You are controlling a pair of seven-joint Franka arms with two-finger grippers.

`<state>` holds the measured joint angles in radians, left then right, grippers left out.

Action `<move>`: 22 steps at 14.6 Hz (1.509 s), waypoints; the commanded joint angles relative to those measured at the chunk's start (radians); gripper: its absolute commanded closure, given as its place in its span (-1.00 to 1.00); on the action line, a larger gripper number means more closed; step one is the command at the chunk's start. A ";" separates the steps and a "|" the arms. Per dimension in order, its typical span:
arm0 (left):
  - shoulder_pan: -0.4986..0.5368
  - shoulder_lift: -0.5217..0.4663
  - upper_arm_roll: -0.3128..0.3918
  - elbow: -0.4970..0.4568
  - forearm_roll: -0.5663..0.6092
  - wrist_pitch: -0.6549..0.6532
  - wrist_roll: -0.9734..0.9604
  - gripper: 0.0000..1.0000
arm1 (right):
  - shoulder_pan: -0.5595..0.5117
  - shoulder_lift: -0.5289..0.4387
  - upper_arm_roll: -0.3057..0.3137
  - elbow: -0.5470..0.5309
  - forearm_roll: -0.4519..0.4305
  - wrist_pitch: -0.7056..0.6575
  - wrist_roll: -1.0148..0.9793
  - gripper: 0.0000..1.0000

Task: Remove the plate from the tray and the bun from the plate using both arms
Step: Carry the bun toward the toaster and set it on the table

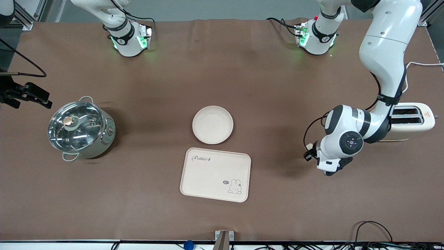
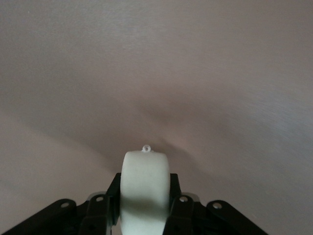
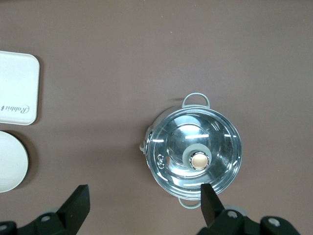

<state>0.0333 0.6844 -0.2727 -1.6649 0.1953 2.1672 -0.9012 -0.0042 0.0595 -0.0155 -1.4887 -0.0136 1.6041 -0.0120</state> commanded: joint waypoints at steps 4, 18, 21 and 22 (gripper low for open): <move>0.043 0.007 -0.010 -0.001 0.013 0.022 -0.012 -0.05 | 0.000 -0.069 0.009 -0.007 0.008 -0.068 -0.014 -1.00; 0.053 -0.297 -0.011 0.079 0.016 -0.162 0.350 -1.00 | -0.010 -0.073 0.006 -0.007 0.009 -0.122 -0.002 -1.00; 0.083 -0.419 -0.011 0.082 0.016 -0.263 0.529 -1.00 | -0.029 -0.072 0.002 -0.010 0.009 -0.115 -0.005 -1.00; 0.103 -0.462 -0.013 0.082 0.009 -0.297 0.607 -1.00 | -0.042 -0.069 0.002 -0.010 0.021 -0.115 -0.005 -1.00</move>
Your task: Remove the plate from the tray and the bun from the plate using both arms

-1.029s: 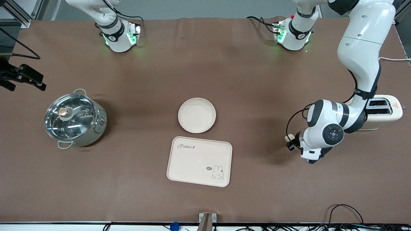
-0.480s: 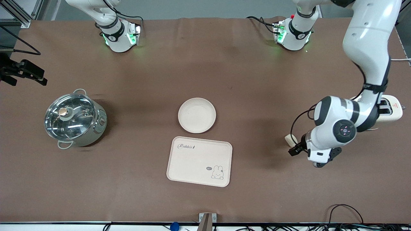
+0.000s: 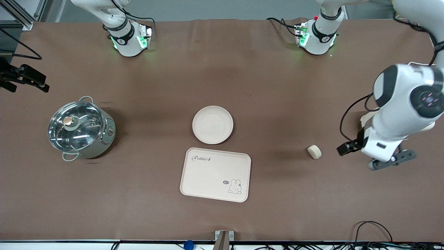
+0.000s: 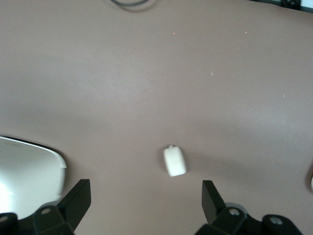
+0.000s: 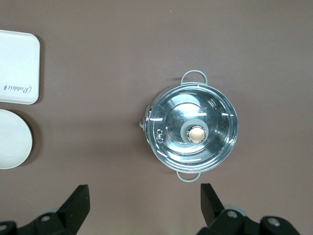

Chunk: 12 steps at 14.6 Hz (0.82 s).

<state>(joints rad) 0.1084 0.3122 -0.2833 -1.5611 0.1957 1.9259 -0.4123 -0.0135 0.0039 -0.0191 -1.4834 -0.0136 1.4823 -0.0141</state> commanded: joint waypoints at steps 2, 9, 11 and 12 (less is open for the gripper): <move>0.050 -0.165 -0.010 -0.022 -0.018 -0.118 0.223 -1.00 | -0.046 -0.012 0.005 -0.018 0.024 0.026 -0.004 -1.00; 0.027 -0.333 0.021 -0.027 -0.123 -0.306 0.375 -1.00 | -0.072 -0.032 0.005 -0.031 0.024 -0.014 -0.006 -1.00; -0.059 -0.369 0.119 -0.049 -0.159 -0.326 0.391 -1.00 | -0.068 -0.030 0.007 -0.038 0.024 0.013 -0.004 -1.00; -0.082 -0.380 0.145 -0.057 -0.176 -0.340 0.394 -1.00 | -0.071 -0.027 0.007 -0.043 0.024 0.027 -0.003 -1.00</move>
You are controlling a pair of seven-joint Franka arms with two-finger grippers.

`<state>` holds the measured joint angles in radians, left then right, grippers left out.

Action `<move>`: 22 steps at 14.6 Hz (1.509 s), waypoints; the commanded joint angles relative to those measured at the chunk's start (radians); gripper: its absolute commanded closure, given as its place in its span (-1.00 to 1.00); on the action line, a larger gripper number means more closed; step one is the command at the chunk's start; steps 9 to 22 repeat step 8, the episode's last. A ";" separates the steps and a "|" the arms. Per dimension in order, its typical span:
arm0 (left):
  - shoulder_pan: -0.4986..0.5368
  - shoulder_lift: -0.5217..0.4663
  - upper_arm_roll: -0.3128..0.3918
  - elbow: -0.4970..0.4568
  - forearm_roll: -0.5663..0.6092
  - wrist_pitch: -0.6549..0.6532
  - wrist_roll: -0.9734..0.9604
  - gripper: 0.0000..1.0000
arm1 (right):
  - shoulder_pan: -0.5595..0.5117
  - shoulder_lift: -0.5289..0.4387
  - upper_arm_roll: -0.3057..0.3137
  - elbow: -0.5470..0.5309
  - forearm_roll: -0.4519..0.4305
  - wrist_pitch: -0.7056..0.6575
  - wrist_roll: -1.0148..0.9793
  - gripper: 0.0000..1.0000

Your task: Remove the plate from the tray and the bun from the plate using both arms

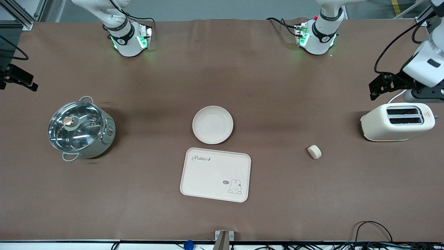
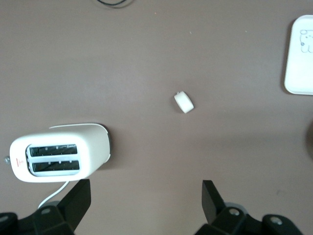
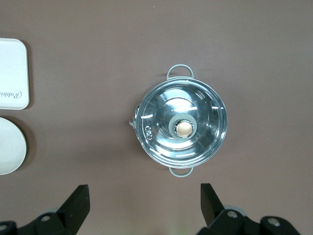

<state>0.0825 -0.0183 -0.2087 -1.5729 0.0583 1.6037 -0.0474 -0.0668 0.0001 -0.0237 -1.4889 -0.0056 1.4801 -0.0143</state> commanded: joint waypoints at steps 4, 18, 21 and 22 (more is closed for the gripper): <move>-0.055 -0.057 0.078 -0.035 -0.044 -0.031 0.031 -1.00 | -0.016 -0.003 0.011 -0.037 0.038 0.091 -0.004 -1.00; -0.060 -0.035 0.066 0.004 -0.041 -0.061 0.028 -1.00 | 0.016 0.017 0.015 -0.044 0.039 0.112 -0.004 -1.00; -0.060 -0.035 0.066 0.004 -0.041 -0.061 0.028 -1.00 | 0.016 0.017 0.015 -0.044 0.039 0.112 -0.004 -1.00; -0.060 -0.035 0.066 0.004 -0.041 -0.061 0.028 -1.00 | 0.016 0.017 0.015 -0.044 0.039 0.112 -0.004 -1.00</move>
